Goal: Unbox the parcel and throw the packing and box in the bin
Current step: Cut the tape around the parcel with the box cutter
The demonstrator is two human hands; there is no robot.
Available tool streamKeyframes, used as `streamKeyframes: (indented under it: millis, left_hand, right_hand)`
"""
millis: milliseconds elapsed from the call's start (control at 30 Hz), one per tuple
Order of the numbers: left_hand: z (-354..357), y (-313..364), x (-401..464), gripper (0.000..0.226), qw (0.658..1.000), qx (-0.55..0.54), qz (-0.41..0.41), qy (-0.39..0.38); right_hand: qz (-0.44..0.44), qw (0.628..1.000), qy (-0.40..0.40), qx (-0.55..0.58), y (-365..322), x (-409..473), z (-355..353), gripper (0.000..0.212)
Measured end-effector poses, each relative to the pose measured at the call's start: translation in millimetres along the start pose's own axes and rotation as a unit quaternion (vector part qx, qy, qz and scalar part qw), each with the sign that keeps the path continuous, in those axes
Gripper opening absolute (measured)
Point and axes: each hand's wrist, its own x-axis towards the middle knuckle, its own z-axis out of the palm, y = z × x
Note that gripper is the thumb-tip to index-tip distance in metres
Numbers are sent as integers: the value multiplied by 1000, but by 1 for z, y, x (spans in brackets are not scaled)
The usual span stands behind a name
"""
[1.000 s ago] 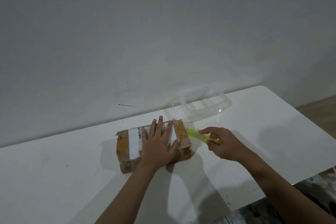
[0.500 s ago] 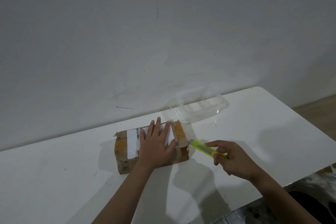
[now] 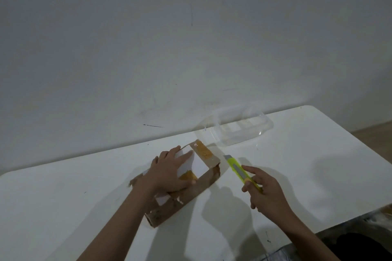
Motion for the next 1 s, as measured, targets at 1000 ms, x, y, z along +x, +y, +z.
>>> streamKeyframes:
  millis: [1000]
  left_hand:
    - [51, 36, -7, 84, 988, 5, -97, 124]
  right_hand:
    - [27, 998, -53, -25, -14, 18, 29, 38]
